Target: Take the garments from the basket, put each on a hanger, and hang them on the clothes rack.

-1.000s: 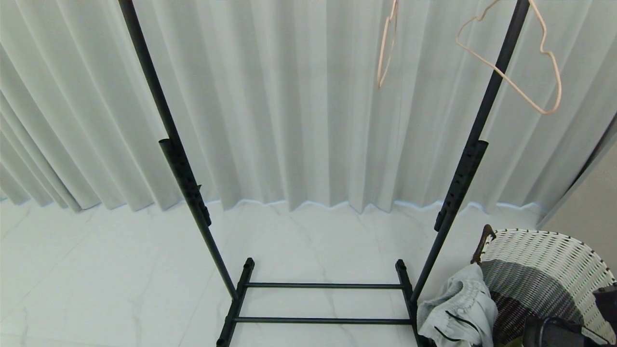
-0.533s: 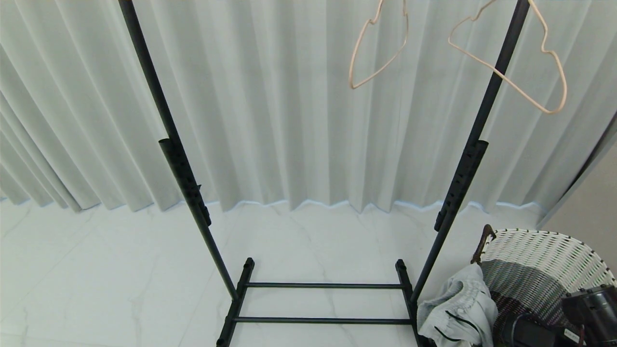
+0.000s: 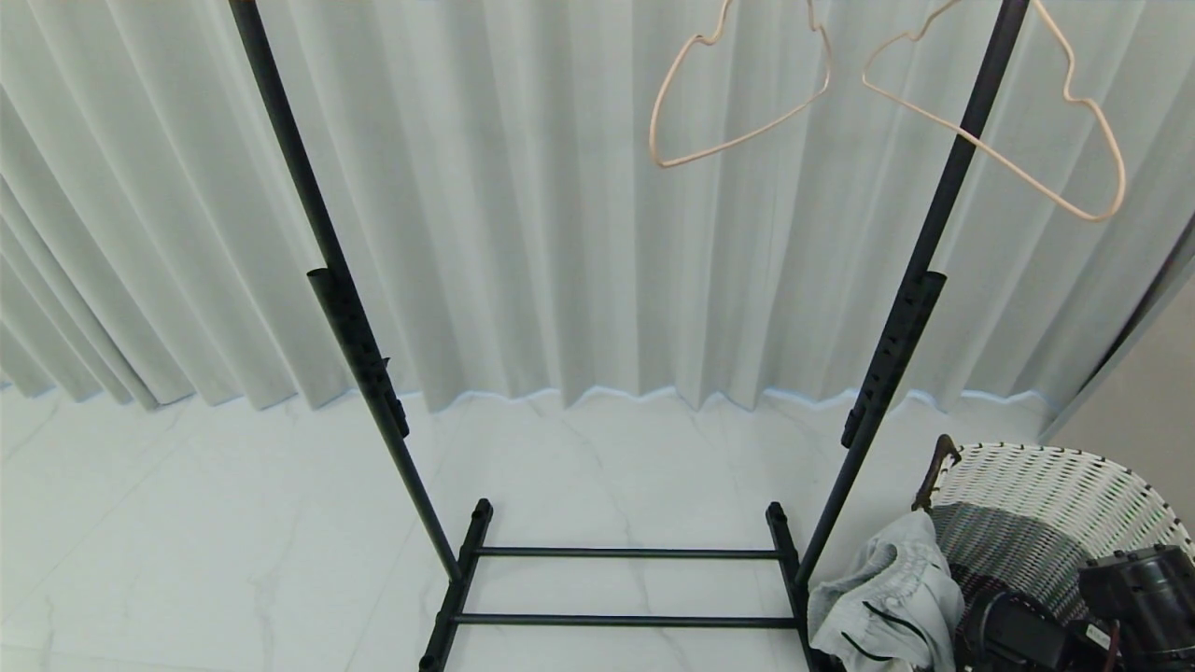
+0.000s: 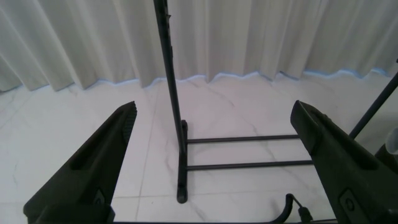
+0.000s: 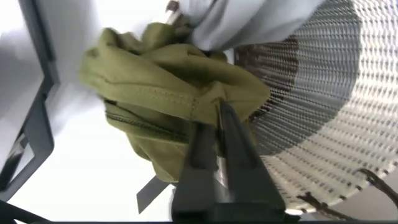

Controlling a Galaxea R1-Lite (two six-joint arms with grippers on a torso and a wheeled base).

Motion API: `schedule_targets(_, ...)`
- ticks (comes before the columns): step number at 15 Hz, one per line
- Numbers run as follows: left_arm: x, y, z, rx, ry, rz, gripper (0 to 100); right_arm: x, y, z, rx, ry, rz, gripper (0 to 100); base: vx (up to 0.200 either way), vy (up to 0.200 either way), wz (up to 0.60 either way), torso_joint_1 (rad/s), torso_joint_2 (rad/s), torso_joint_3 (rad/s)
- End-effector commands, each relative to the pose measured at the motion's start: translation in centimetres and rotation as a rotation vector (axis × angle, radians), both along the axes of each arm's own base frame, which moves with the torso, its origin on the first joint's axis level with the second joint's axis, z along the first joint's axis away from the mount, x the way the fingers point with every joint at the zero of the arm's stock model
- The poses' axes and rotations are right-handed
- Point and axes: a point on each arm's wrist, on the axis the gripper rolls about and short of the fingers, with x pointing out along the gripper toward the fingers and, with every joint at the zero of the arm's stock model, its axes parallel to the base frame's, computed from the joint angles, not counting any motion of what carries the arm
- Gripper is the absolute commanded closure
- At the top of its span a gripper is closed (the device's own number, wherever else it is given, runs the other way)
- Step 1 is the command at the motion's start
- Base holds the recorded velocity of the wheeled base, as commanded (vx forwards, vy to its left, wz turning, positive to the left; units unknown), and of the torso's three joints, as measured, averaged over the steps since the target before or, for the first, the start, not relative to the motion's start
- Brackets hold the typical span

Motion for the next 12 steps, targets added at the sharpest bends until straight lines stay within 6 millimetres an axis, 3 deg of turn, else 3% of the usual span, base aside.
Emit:
schedule_targets(1,0.0,0.0,0.0,0.0,0.002,0.001,0,-0.5,-0.2,1.4,0.02,-0.086,-0.016,100,0.0,0.0,0.0,0.0,0.0,0.0)
schedule_targets(5,0.0,0.0,0.0,0.0,0.002,-0.001,0,-1.9,-1.3,5.2,-0.002,-0.225,-0.102,100,0.0,0.0,0.0,0.0,0.0,0.0)
schedule_targets(10,0.0,0.0,0.0,0.001,0.001,0.001,0,-5.8,-2.9,15.2,0.015,-0.3,-0.156,100,0.0,0.0,0.0,0.0,0.0,0.0)
schedule_targets(12,0.0,0.0,0.0,0.003,0.001,0.001,0,-7.6,-3.3,18.4,0.023,-0.329,-0.16,100,0.0,0.0,0.0,0.0,0.0,0.0)
